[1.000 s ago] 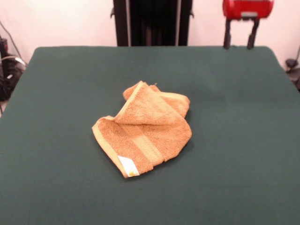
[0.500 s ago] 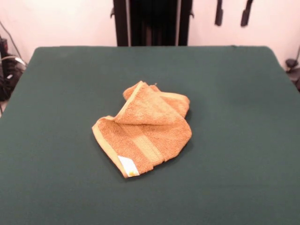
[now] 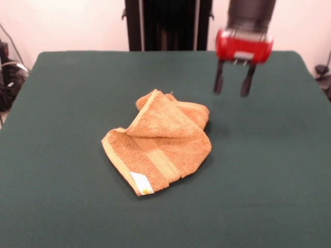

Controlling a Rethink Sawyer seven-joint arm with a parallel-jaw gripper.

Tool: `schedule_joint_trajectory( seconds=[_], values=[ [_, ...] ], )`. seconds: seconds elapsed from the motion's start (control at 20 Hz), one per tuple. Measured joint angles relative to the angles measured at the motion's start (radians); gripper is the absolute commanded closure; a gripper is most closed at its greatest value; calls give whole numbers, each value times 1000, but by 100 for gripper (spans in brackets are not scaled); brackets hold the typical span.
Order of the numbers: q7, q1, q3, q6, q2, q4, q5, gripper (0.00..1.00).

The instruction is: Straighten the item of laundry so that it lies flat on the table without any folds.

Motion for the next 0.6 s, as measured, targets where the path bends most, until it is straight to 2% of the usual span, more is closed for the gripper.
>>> schedule_joint_trajectory(
  seconds=[0.35, 0.6],
  values=[
    [0, -85, 5, -158, 209, -110, -87, 0],
    [0, -75, -11, -208, 226, -133, -141, 0]
  ],
)
